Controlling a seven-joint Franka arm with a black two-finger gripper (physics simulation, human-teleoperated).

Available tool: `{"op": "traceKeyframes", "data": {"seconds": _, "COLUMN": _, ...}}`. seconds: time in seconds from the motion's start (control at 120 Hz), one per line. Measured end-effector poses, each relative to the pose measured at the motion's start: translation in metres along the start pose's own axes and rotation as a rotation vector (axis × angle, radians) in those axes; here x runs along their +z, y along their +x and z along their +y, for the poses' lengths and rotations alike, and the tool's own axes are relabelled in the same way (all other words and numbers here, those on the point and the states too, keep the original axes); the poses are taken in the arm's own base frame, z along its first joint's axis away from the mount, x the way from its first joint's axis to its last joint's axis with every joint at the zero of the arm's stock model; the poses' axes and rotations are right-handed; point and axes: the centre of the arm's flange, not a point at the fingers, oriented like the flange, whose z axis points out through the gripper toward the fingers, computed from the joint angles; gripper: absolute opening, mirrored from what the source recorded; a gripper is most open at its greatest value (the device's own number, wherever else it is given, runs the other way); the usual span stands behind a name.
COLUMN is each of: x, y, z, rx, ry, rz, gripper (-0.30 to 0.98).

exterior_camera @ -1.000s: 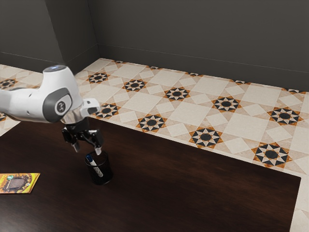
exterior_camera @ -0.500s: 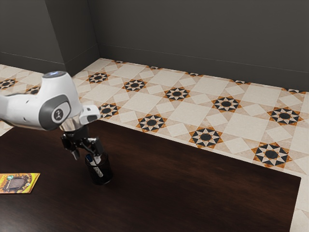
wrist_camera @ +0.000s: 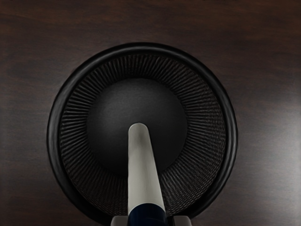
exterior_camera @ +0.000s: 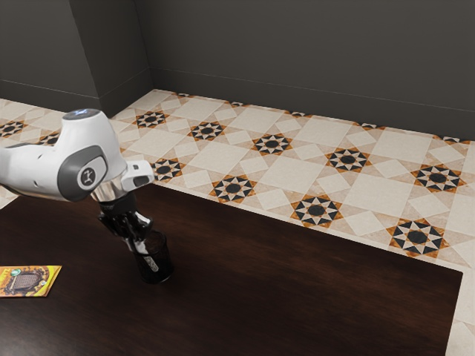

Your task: Take the marker out of the pen holder and place it to the left of the pen holder.

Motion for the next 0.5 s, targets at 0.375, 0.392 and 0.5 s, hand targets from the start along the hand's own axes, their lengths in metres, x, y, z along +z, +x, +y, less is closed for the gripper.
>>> {"op": "traceKeyframes", "data": {"seconds": 0.375, "x": -0.059, "y": 0.001, "z": -0.011, "rx": 0.014, "ry": 0.055, "rz": 0.074, "gripper": -0.08}}
{"op": "traceKeyframes", "data": {"seconds": 0.392, "x": -0.067, "y": 0.004, "z": -0.012, "rx": 0.016, "ry": 0.062, "rz": 0.079, "gripper": -0.08}}
{"op": "traceKeyframes", "data": {"seconds": 0.5, "x": -0.115, "y": 0.020, "z": -0.015, "rx": 0.020, "ry": 0.090, "rz": 0.110, "gripper": -0.09}}
